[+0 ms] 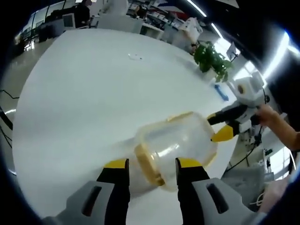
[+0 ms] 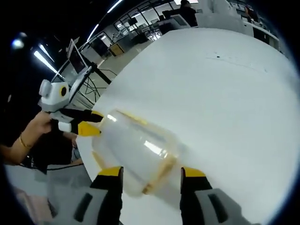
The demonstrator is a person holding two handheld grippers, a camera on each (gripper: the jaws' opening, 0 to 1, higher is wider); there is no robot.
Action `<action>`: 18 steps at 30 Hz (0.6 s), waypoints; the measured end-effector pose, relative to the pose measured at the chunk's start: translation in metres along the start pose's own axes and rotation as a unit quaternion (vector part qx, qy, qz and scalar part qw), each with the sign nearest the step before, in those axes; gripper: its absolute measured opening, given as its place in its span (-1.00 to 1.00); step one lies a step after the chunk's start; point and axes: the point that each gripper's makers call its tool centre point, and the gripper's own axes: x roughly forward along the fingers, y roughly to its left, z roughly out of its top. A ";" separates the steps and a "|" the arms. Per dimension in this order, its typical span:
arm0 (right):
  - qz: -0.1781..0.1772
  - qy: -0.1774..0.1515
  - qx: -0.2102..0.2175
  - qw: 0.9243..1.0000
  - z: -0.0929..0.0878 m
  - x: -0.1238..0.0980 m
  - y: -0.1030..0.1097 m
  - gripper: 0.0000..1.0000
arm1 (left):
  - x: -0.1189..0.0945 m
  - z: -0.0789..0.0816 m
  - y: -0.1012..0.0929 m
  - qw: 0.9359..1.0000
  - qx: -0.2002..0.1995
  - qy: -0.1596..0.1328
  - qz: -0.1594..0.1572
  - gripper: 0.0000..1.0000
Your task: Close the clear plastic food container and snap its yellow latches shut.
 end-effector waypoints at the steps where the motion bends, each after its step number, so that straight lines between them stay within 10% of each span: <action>1: 0.000 -0.002 -0.006 1.000 0.000 -0.002 0.000 -0.02 | -0.003 0.003 0.000 1.000 0.000 -0.004 -0.001 -0.18; 9: 0.015 -0.002 -0.150 0.989 0.005 -0.010 0.006 0.39 | -0.011 0.008 -0.006 0.997 0.077 0.000 -0.027 0.18; 18: 0.029 0.002 -0.219 0.975 0.007 0.000 0.014 0.56 | -0.007 -0.002 -0.022 0.979 0.195 0.014 -0.057 0.51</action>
